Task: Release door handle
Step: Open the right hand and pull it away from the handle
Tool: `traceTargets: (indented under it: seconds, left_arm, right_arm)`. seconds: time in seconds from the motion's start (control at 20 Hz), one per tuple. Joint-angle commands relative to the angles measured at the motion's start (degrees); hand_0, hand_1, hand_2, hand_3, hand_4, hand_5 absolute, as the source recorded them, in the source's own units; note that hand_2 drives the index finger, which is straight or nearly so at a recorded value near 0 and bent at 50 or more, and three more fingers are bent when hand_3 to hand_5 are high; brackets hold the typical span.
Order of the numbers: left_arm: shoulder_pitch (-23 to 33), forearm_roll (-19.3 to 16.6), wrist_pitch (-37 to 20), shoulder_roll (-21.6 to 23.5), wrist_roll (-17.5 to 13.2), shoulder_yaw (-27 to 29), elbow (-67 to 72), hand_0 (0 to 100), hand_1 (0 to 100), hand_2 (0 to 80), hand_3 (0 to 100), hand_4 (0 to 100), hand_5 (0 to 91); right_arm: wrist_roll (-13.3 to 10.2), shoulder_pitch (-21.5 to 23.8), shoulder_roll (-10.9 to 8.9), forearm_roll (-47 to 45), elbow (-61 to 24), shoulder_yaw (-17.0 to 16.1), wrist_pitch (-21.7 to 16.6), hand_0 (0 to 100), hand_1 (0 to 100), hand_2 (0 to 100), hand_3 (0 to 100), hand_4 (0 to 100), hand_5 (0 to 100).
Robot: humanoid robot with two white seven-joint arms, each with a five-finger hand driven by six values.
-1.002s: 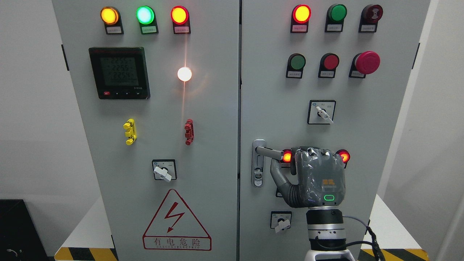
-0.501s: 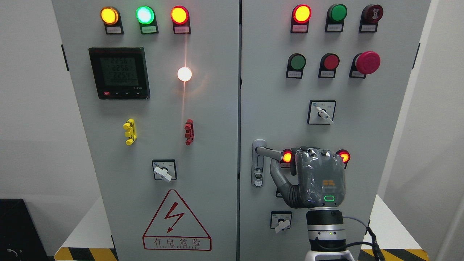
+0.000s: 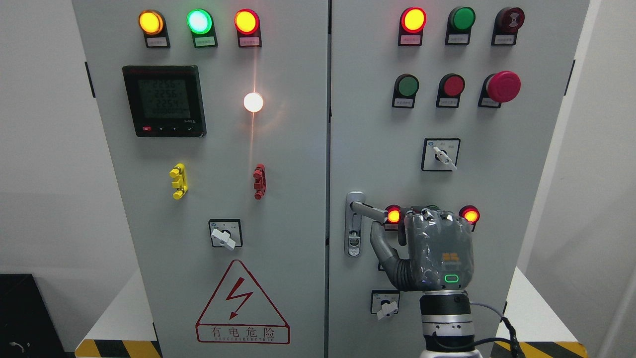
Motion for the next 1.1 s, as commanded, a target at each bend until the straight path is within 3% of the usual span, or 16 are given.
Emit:
traceTargets:
  seconds: [0.0, 0.3, 0.5, 0.7, 1.05]
  left_arm:
    - [0.44, -0.01, -0.01, -0.03, 0.01, 0.00, -0.03, 12, 56, 0.0, 0, 0, 0.0]
    - [0.53, -0.01, -0.01, -0.03, 0.01, 0.00, 0.05, 12, 56, 0.0, 0, 0, 0.0]
    - [0.44, 0.08, -0.01, -0.03, 0.01, 0.00, -0.03, 12, 56, 0.0, 0, 0, 0.0]
    - [0.53, -0.01, -0.01, -0.03, 0.01, 0.00, 0.05, 12, 56, 0.0, 0, 0, 0.0]
    - [0.53, -0.01, -0.01, -0.03, 0.01, 0.00, 0.05, 12, 56, 0.0, 0, 0, 0.0]
  right_arm:
    - [0.05, 1.38, -0.20, -0.10, -0.66, 0.09, -0.36, 50, 37, 90, 100, 100, 100]
    - [-1.09, 4.11, -0.55, -0.10, -2.16, 0.00, -1.67, 49, 37, 85, 100, 100, 100]
    - [-1.36, 6.39, -0.90, -0.18, -3.82, -0.87, -2.37, 48, 37, 75, 100, 97, 99]
    - [-3.38, 7.97, -0.81, -0.27, -4.09, -5.09, -8.61, 48, 36, 64, 98, 88, 88]
    - [-4.61, 11.40, -0.72, -1.32, -5.76, -11.85, -17.04, 48, 33, 42, 66, 66, 63]
